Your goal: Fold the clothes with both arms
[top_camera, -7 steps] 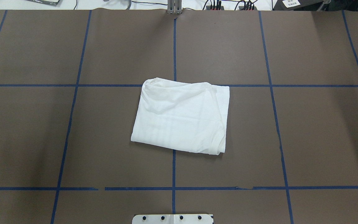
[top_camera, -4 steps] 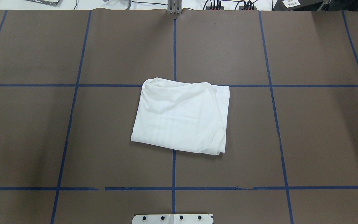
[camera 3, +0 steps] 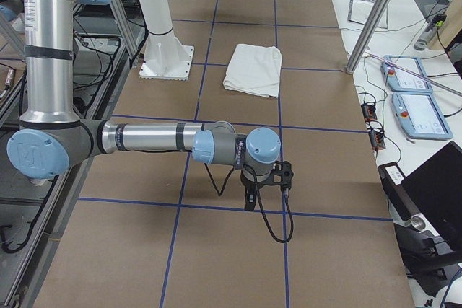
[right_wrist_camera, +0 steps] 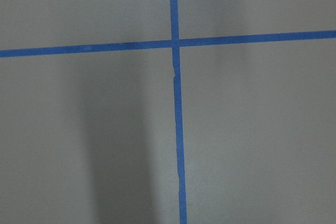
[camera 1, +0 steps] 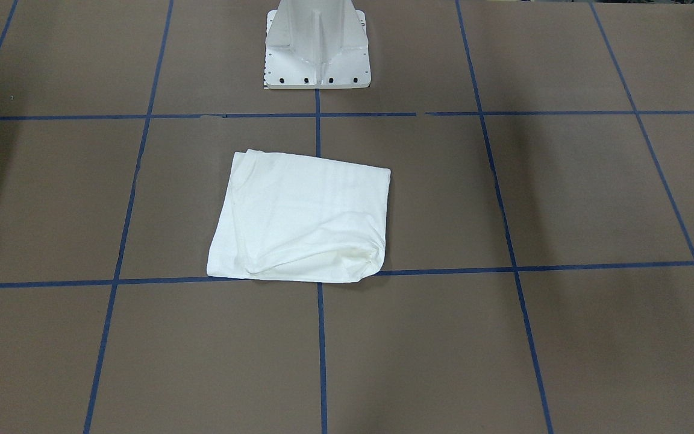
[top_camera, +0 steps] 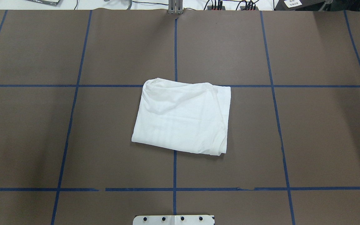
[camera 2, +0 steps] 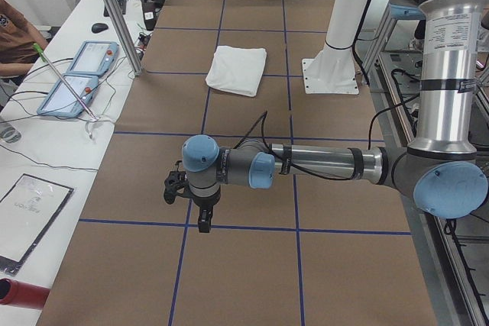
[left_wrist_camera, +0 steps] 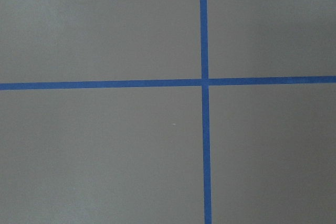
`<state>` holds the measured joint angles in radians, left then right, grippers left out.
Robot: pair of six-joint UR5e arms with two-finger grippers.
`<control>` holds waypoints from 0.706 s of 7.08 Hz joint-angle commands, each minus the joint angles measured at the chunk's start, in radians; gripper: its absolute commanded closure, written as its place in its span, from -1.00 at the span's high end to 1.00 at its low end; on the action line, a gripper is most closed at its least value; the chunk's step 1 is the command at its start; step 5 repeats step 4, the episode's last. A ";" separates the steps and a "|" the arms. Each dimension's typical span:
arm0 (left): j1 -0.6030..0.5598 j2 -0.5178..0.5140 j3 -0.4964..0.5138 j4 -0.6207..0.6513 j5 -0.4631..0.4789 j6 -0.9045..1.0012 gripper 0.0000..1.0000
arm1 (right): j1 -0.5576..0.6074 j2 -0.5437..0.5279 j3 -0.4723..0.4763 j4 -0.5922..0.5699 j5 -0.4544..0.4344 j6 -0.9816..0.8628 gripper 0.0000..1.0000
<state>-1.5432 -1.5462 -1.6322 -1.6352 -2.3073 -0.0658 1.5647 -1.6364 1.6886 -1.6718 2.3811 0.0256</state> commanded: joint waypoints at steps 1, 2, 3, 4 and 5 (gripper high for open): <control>0.000 0.000 0.000 0.000 0.003 0.003 1.00 | 0.000 -0.008 -0.004 0.062 -0.010 -0.001 1.00; 0.000 0.000 0.000 0.000 0.003 0.003 1.00 | 0.000 -0.010 -0.006 0.070 -0.013 -0.001 1.00; 0.000 0.000 0.002 -0.002 0.006 0.003 1.00 | 0.000 -0.010 -0.004 0.072 -0.013 -0.001 1.00; 0.000 -0.002 0.002 -0.002 0.006 0.003 1.00 | 0.000 -0.007 -0.003 0.072 -0.013 -0.001 1.00; 0.000 -0.002 0.002 -0.002 0.006 0.003 1.00 | 0.000 -0.007 -0.003 0.072 -0.013 -0.001 1.00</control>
